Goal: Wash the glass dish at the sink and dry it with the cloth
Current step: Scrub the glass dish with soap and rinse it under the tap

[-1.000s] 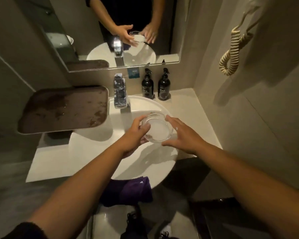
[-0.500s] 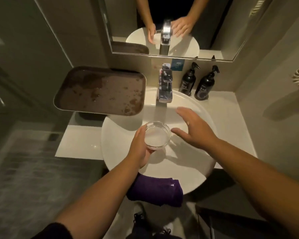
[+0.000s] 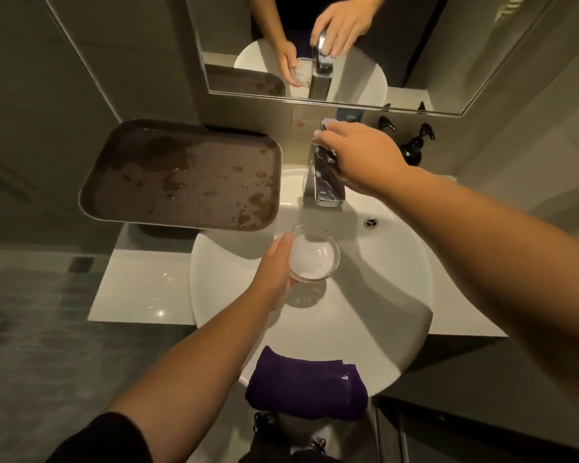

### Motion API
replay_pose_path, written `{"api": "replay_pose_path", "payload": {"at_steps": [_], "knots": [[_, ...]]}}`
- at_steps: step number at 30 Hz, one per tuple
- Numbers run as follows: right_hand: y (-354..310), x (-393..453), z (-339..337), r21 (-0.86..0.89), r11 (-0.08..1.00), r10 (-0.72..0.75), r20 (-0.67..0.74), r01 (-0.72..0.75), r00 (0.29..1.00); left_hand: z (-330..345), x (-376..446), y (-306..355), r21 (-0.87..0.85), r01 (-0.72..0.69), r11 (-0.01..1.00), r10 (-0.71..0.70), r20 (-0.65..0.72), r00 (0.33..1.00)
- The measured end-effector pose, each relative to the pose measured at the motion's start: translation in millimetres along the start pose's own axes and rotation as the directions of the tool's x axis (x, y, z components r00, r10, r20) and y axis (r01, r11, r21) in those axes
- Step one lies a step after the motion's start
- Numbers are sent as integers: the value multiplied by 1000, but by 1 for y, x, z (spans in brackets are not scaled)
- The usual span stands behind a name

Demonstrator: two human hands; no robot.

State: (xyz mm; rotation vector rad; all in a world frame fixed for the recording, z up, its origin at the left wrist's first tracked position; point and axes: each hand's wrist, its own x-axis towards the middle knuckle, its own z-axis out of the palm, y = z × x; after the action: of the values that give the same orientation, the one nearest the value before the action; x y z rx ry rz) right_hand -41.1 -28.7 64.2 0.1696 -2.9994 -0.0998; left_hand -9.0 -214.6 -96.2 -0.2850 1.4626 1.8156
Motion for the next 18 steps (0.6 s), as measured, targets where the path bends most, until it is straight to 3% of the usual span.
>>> {"api": "replay_pose_path", "payload": {"at_steps": [10, 18], "knots": [[5, 9, -7, 12, 1000, 14, -1, -14, 1000, 16, 19, 0, -98, -7, 995, 13, 58, 998], [9, 20, -16, 62, 997, 33, 63, -37, 997, 19, 21, 4, 3, -26, 1000, 26, 56, 998]]}}
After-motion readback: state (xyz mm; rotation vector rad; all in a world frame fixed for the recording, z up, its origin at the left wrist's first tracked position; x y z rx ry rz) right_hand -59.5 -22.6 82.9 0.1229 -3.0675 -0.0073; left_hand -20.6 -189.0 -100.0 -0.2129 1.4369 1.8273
